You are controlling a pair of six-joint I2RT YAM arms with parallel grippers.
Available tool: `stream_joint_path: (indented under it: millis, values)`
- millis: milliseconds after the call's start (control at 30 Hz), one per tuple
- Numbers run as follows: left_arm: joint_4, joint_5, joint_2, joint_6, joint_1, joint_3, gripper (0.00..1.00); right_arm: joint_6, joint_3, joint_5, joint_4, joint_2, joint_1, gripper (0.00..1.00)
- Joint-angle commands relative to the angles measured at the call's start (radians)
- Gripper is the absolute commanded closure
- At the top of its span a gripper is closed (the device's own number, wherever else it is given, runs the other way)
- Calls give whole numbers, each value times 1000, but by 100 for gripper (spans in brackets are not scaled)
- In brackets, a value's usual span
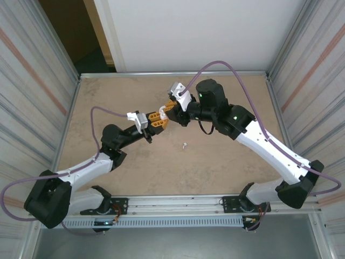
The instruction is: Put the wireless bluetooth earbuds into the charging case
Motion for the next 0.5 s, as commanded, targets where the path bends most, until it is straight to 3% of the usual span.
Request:
stream_joint_path:
  millis: [0, 467]
  values:
    - [41, 21, -4, -10, -5, 28, 100, -17, 29, 14, 12, 9, 8, 81]
    - [39, 19, -11, -10, -5, 25, 100, -32, 3, 25, 4, 11, 8, 81]
